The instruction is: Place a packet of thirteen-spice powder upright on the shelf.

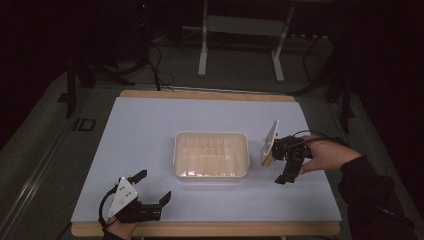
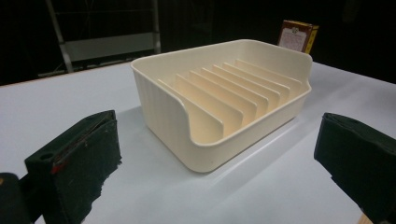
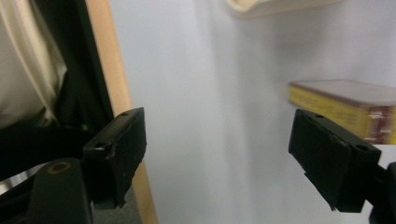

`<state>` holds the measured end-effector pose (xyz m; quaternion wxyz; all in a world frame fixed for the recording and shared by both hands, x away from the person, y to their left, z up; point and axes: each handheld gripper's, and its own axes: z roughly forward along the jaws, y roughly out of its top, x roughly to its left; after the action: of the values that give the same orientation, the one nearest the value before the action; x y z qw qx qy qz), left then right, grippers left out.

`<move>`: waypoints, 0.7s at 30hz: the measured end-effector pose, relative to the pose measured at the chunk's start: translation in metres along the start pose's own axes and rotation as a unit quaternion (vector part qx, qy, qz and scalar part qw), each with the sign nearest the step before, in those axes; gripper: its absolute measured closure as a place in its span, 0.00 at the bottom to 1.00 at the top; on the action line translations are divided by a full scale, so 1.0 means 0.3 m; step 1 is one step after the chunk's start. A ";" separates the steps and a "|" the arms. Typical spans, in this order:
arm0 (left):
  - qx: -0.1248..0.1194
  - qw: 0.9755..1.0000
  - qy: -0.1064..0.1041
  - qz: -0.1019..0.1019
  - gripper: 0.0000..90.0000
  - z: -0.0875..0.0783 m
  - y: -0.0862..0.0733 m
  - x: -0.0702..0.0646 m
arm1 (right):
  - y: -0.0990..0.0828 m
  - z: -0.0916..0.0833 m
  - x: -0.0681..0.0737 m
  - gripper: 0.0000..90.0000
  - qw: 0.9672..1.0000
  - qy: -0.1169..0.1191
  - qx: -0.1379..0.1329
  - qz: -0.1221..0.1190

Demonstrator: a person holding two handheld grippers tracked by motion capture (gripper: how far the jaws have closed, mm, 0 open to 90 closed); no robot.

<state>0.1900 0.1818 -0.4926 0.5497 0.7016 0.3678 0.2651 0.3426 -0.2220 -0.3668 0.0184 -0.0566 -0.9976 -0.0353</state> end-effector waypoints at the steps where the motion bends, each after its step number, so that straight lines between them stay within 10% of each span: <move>1: 0.000 1.000 0.000 0.000 0.00 0.000 0.000 0.000 | 0.000 0.000 0.000 0.21 1.000 0.000 0.000 0.000; 21: 0.002 1.000 0.005 0.002 0.00 -0.018 -0.007 -0.002 | -0.014 -0.072 -0.139 0.26 0.997 -0.067 -0.021 -0.010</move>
<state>0.1849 0.1845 -0.4934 0.5458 0.7021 0.3696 0.2694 0.3841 -0.2326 -0.3472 -0.0500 -0.0492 -0.9961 -0.0528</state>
